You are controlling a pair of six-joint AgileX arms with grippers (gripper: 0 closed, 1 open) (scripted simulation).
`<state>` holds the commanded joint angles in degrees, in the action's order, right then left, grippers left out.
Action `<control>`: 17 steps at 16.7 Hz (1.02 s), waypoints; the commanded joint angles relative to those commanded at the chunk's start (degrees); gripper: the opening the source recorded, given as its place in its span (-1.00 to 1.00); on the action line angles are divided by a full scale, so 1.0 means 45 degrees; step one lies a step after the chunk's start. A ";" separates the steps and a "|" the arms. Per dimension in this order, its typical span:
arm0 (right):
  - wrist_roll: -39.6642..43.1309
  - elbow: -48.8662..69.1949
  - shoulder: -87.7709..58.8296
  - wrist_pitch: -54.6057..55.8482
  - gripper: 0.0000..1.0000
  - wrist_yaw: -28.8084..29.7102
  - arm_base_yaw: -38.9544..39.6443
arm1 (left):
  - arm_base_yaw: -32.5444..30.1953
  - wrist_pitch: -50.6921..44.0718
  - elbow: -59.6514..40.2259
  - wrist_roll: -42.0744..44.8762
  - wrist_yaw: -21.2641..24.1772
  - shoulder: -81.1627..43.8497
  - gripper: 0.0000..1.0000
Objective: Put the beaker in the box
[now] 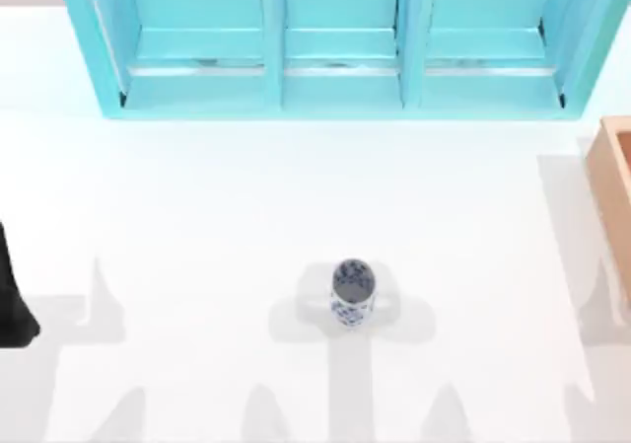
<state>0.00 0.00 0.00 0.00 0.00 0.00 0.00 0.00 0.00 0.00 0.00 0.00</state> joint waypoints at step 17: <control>-0.5893 1.2453 -1.3398 -0.9148 1.00 0.0154 0.6304 | 0.0000 0.0000 0.0000 0.0000 0.0000 0.0000 1.00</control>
<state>-26.52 56.04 -60.29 -41.16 0.69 28.37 0.00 0.00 0.00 0.00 0.00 0.00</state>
